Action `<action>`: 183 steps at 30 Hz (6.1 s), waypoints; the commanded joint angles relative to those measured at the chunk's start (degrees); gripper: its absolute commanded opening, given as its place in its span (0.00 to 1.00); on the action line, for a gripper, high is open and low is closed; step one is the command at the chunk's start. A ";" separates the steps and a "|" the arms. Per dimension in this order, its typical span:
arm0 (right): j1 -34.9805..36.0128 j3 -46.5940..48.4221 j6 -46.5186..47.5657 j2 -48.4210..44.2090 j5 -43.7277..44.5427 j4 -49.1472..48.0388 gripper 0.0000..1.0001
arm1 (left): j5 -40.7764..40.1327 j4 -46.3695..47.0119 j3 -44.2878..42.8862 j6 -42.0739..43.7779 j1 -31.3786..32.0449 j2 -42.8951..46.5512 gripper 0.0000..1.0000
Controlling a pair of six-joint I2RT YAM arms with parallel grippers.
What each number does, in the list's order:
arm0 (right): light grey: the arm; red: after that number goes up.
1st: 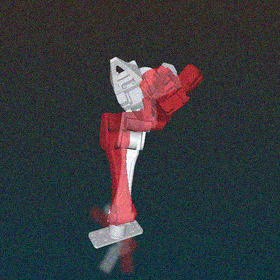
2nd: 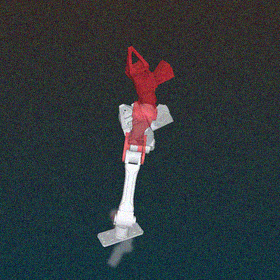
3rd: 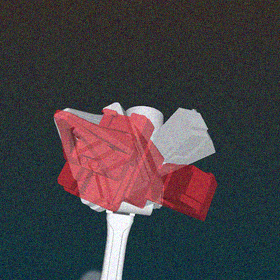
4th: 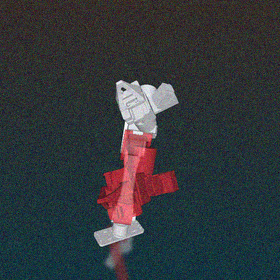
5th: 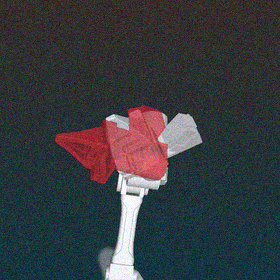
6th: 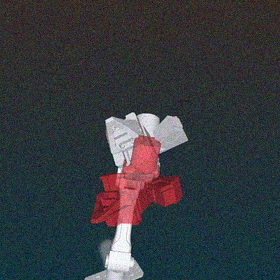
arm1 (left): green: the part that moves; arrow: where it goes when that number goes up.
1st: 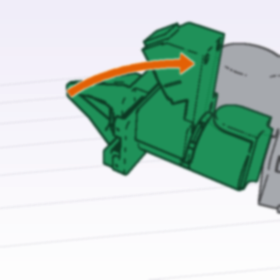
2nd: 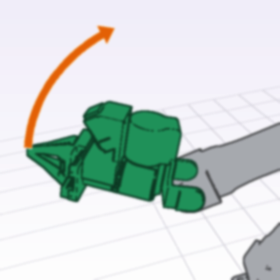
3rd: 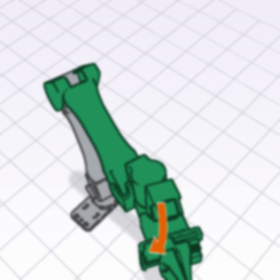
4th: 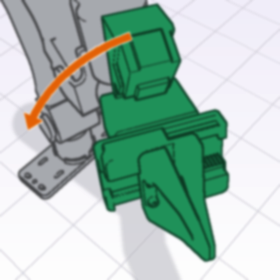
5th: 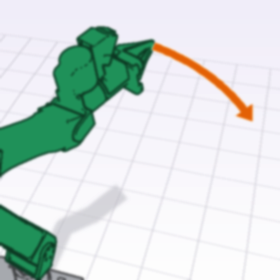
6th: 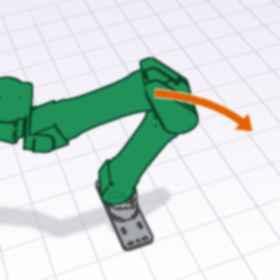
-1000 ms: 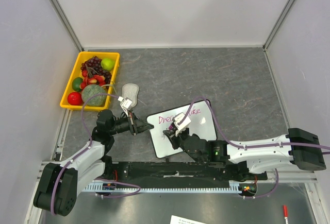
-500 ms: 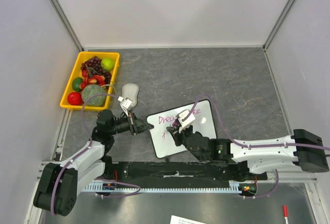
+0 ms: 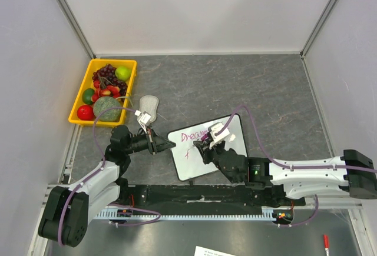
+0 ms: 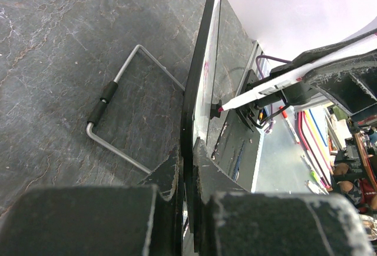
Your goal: Write a sentence on the whiteboard
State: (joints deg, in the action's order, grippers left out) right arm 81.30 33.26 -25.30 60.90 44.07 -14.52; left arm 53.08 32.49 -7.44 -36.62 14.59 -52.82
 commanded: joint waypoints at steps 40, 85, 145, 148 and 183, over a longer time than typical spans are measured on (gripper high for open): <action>-1.49 -5.04 -5.11 -0.43 -3.82 1.16 0.00 | -0.96 0.21 -0.29 4.54 0.09 0.26 0.02; -2.37 -6.71 -6.08 -3.34 -3.20 1.96 0.00 | -0.87 0.29 -0.20 4.54 0.09 0.44 0.02; -5.45 -5.92 -5.90 -9.05 -2.85 3.63 0.00 | -0.87 0.21 -0.12 4.54 0.09 0.70 0.02; -5.53 -6.10 -5.99 -8.61 -2.85 3.54 0.00 | -0.87 0.29 -0.12 4.54 0.09 0.61 0.02; -5.54 -8.38 -6.69 -7.38 -5.58 5.38 0.00 | -0.78 0.38 -0.03 4.45 0.09 0.79 0.02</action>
State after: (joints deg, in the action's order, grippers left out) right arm 75.96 26.13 -31.81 54.06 36.84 -11.94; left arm 53.04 31.88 -7.44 -36.62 14.59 -52.29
